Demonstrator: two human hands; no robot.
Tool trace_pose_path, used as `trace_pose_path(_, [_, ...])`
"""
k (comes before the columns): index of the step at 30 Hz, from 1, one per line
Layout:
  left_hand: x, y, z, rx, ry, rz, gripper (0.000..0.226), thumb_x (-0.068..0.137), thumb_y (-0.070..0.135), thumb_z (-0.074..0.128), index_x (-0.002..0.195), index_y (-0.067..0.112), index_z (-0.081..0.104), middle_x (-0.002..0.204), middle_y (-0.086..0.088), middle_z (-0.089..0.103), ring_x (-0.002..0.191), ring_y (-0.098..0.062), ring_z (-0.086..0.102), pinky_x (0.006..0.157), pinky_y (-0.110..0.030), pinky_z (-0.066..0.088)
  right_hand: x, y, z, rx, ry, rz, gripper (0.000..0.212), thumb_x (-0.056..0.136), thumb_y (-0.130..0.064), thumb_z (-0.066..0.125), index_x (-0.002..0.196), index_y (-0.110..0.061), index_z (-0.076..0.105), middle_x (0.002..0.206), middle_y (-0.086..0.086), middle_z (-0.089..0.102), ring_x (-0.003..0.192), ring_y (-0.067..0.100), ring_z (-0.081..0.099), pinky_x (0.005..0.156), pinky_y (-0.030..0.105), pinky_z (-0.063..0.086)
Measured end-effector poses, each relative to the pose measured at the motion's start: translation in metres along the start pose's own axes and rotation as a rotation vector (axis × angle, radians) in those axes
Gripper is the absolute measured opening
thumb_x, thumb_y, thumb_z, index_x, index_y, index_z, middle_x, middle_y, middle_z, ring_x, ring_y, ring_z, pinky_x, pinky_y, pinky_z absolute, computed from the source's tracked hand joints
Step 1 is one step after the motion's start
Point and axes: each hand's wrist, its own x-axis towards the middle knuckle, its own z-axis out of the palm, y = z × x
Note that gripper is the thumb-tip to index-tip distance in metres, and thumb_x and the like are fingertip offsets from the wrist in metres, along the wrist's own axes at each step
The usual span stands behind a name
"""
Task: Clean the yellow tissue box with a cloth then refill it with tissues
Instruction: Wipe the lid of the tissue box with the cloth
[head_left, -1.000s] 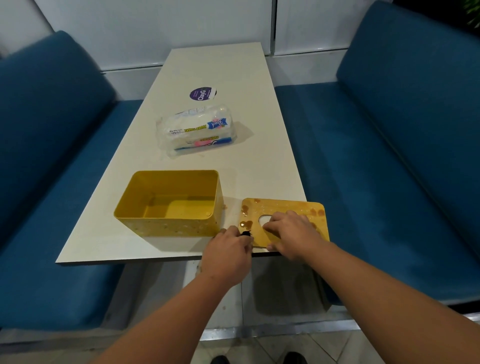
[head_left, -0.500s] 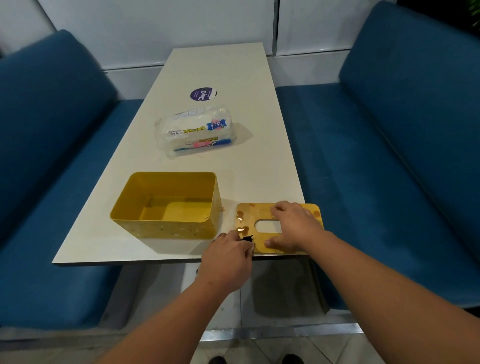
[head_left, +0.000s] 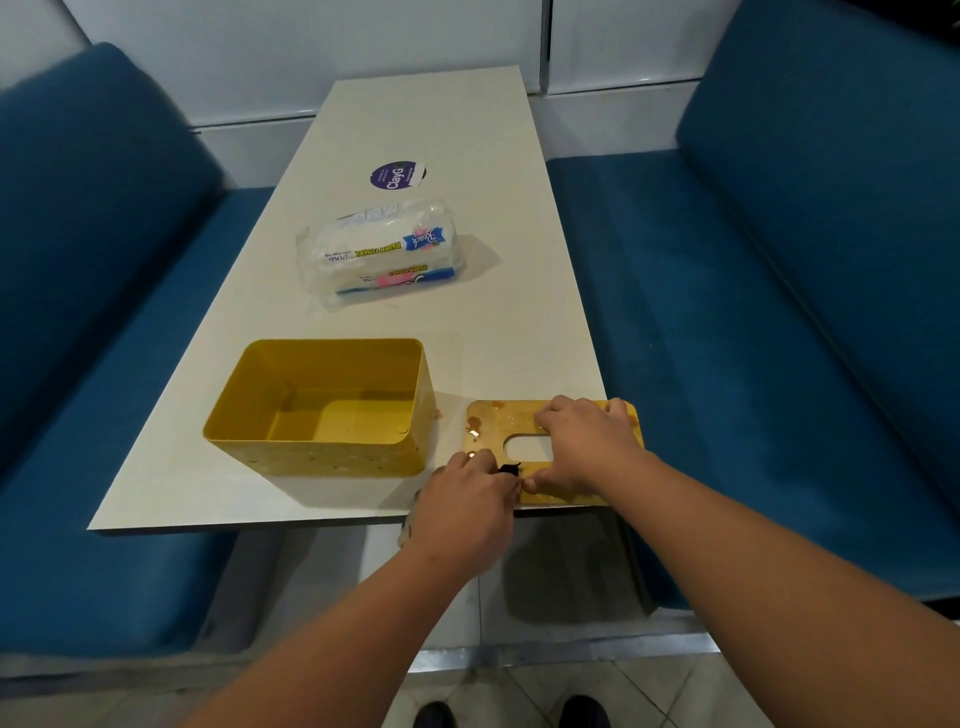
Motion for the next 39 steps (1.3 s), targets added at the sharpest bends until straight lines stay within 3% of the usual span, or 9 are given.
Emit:
trace_pose_path(5, [0.017, 0.006, -0.004, -0.012, 0.013, -0.018, 0.032, 0.1, 0.035, 0.04, 0.124, 0.029, 0.06, 0.114, 0.002, 0.056, 0.099, -0.018, 0.046, 0.082, -0.032, 0.046, 0.002, -0.002, -0.004, -0.004, 0.018, 0.007, 0.062, 0.076, -0.064, 0.061, 0.126, -0.028, 0.051, 0.126, -0.004, 0.051, 0.115, 0.02, 0.049, 0.101, 0.05, 0.03])
trace_pose_path(9, [-0.01, -0.008, 0.001, -0.043, 0.011, 0.007, 0.032, 0.1, 0.038, 0.038, 0.122, 0.033, 0.061, 0.114, 0.006, 0.057, 0.096, -0.014, 0.045, 0.079, -0.028, 0.043, 0.004, -0.004, -0.006, -0.003, -0.018, 0.026, 0.083, 0.067, -0.073, 0.066, 0.134, -0.028, 0.045, 0.13, -0.003, 0.049, 0.119, 0.022, 0.048, 0.1, 0.051, 0.03])
trace_pose_path(12, [-0.018, -0.016, -0.004, -0.092, 0.075, -0.09, 0.034, 0.1, 0.041, 0.037, 0.123, 0.033, 0.061, 0.113, 0.007, 0.057, 0.096, -0.012, 0.047, 0.081, -0.027, 0.046, 0.007, -0.008, -0.009, 0.001, -0.03, 0.032, 0.096, 0.064, -0.079, 0.062, 0.143, -0.032, 0.034, 0.137, -0.001, 0.046, 0.124, 0.026, 0.046, 0.101, 0.053, 0.028])
trace_pose_path(16, [-0.006, -0.013, -0.007, -0.072, 0.141, -0.216, 0.036, 0.101, 0.041, 0.034, 0.127, 0.031, 0.057, 0.116, 0.003, 0.057, 0.1, -0.016, 0.051, 0.081, -0.029, 0.049, 0.007, -0.015, -0.008, -0.061, -0.029, 0.04, 0.093, 0.066, -0.079, 0.06, 0.144, -0.036, 0.034, 0.138, 0.001, 0.042, 0.127, 0.027, 0.042, 0.102, 0.053, 0.028])
trace_pose_path(34, [-0.009, -0.01, 0.0, -0.039, 0.039, -0.06, 0.031, 0.099, 0.031, 0.043, 0.128, 0.032, 0.056, 0.119, 0.006, 0.055, 0.103, -0.017, 0.048, 0.085, -0.03, 0.047, 0.008, -0.013, -0.006, -0.046, -0.021, 0.039, 0.092, 0.063, -0.081, 0.06, 0.141, -0.037, 0.037, 0.136, 0.001, 0.043, 0.125, 0.026, 0.043, 0.101, 0.053, 0.029])
trace_pose_path(39, [0.0, -0.008, -0.008, -0.074, 0.144, -0.306, 0.026, 0.101, 0.032, 0.039, 0.118, 0.025, 0.057, 0.116, 0.001, 0.054, 0.094, -0.016, 0.055, 0.075, -0.026, 0.047, 0.007, -0.013, -0.007, -0.031, -0.027, 0.041, 0.094, 0.063, -0.08, 0.062, 0.142, -0.037, 0.036, 0.137, 0.0, 0.043, 0.126, 0.026, 0.042, 0.102, 0.053, 0.029])
